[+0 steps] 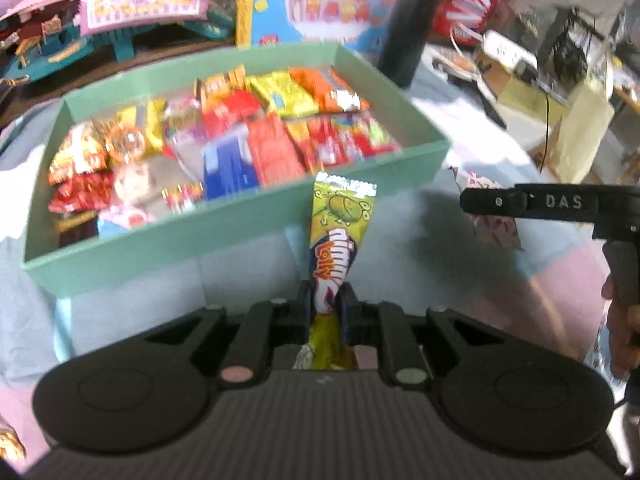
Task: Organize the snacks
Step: 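Carry the lolly stick and pink-patterned packet into the green box and release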
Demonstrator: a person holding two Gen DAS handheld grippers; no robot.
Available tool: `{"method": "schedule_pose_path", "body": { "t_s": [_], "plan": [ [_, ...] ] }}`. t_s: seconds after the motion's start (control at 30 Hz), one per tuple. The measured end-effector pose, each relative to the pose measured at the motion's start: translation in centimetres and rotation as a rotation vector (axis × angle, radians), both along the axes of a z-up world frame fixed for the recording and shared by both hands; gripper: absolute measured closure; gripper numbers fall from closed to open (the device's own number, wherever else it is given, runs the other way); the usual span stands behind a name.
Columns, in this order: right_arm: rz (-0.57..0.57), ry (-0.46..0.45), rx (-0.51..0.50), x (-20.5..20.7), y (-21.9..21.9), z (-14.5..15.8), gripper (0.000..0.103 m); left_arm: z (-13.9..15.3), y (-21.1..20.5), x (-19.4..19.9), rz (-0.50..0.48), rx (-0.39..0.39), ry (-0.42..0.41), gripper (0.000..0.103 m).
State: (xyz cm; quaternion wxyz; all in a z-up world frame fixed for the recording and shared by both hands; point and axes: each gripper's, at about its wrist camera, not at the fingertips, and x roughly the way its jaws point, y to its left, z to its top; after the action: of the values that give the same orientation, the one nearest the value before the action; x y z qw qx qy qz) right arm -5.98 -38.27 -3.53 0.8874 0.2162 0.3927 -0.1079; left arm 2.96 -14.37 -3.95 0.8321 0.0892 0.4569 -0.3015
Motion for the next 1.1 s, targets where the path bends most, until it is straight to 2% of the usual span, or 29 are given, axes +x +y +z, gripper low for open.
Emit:
{"method": "schedule_pose_path", "body": {
  "t_s": [0.2, 0.43, 0.67, 0.9, 0.97, 1.0, 1.03, 1.07, 1.1],
  "plan": [
    [0.041, -0.089, 0.047, 2.8, -1.0, 3.4, 0.053, 3.1, -1.1, 3.6, 0.049, -0.054, -0.037, 0.089],
    [0.074, -0.133, 0.057, 8.0, -2.0, 5.6, 0.053, 3.8, -4.0, 9.4, 0.08, -0.059, -0.042, 0.089],
    [0.087, -0.117, 0.093, 13.3, -3.2, 4.9, 0.053, 2.9, -5.5, 13.8, 0.109, -0.04, -0.039, 0.089],
    [0.103, -0.107, 0.114, 16.4, -2.7, 3.4, 0.052, 2.3, -5.0, 17.4, 0.147, -0.026, -0.044, 0.088],
    [0.109, -0.104, 0.129, 17.0, -2.6, 3.0, 0.046, 1.6, -5.1, 17.8, 0.156, -0.003, -0.046, 0.074],
    [0.107, -0.099, 0.145, 17.4, -2.6, 2.8, 0.032, 1.3, -5.2, 17.9, 0.163, 0.013, -0.047, 0.046],
    [0.104, -0.096, 0.16, 17.5, -2.7, 2.5, 0.023, 1.0, -5.2, 17.9, 0.177, 0.025, -0.058, 0.021],
    [0.093, -0.098, 0.166, 17.6, -2.8, 2.4, 0.01, 0.8, -5.1, 17.6, 0.195, 0.034, -0.077, 0.014],
    [0.083, -0.105, 0.167, 17.5, -2.8, 2.3, 0.007, 0.7, -4.9, 17.3, 0.202, 0.039, -0.09, 0.011]
  ]
}}
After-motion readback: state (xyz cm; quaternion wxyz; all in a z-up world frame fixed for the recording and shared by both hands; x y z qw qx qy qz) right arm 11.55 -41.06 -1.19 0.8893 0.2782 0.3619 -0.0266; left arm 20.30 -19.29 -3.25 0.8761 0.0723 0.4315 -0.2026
